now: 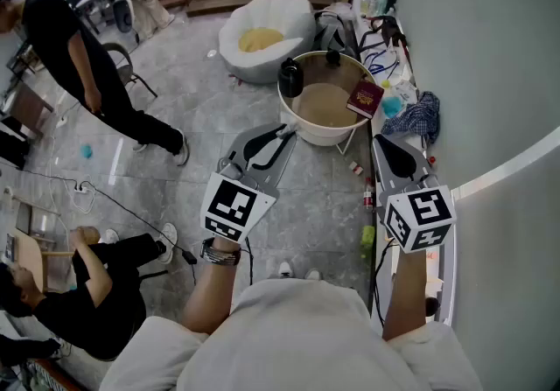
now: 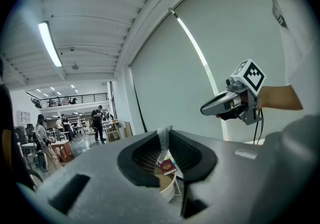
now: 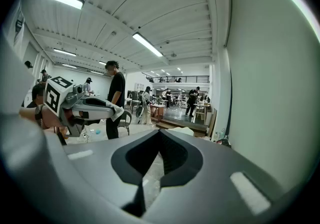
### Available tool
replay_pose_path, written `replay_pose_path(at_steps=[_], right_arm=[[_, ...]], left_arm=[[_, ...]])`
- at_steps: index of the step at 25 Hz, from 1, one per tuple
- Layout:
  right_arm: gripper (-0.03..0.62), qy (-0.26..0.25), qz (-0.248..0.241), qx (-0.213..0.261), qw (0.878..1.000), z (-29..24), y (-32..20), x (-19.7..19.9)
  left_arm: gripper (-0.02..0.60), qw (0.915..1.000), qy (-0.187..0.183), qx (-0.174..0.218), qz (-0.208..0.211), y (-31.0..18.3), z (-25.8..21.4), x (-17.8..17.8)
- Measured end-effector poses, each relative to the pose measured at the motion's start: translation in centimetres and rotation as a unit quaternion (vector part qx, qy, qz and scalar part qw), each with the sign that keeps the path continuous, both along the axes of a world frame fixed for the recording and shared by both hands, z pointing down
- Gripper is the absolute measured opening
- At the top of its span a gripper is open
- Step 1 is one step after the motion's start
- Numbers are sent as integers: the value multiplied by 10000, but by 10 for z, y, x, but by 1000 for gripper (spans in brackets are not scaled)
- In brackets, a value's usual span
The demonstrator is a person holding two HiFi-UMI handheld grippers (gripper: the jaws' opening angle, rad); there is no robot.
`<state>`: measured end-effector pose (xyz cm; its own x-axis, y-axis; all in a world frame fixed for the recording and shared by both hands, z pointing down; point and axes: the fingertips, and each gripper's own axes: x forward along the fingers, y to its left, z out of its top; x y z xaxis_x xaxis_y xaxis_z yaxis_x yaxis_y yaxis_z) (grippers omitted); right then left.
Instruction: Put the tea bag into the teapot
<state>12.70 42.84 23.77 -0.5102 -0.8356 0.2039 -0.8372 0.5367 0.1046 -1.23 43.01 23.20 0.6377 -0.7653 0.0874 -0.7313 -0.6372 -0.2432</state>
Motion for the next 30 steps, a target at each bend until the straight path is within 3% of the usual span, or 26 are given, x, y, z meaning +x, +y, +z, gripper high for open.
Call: replay_pose_path(at_steps=[10, 19, 30], right_arm=[[6, -189, 153, 246, 9994, -6, -20, -32], [6, -281, 171, 190, 9993, -2, -41, -53], [6, -323, -44, 116, 9994, 2, -140, -63]], left_arm=[[58, 9996, -123, 89, 234, -28, 4, -28], [58, 9997, -87, 29, 215, -51, 11, -51], [58, 9999, -90, -72, 17, -147, 18, -63]])
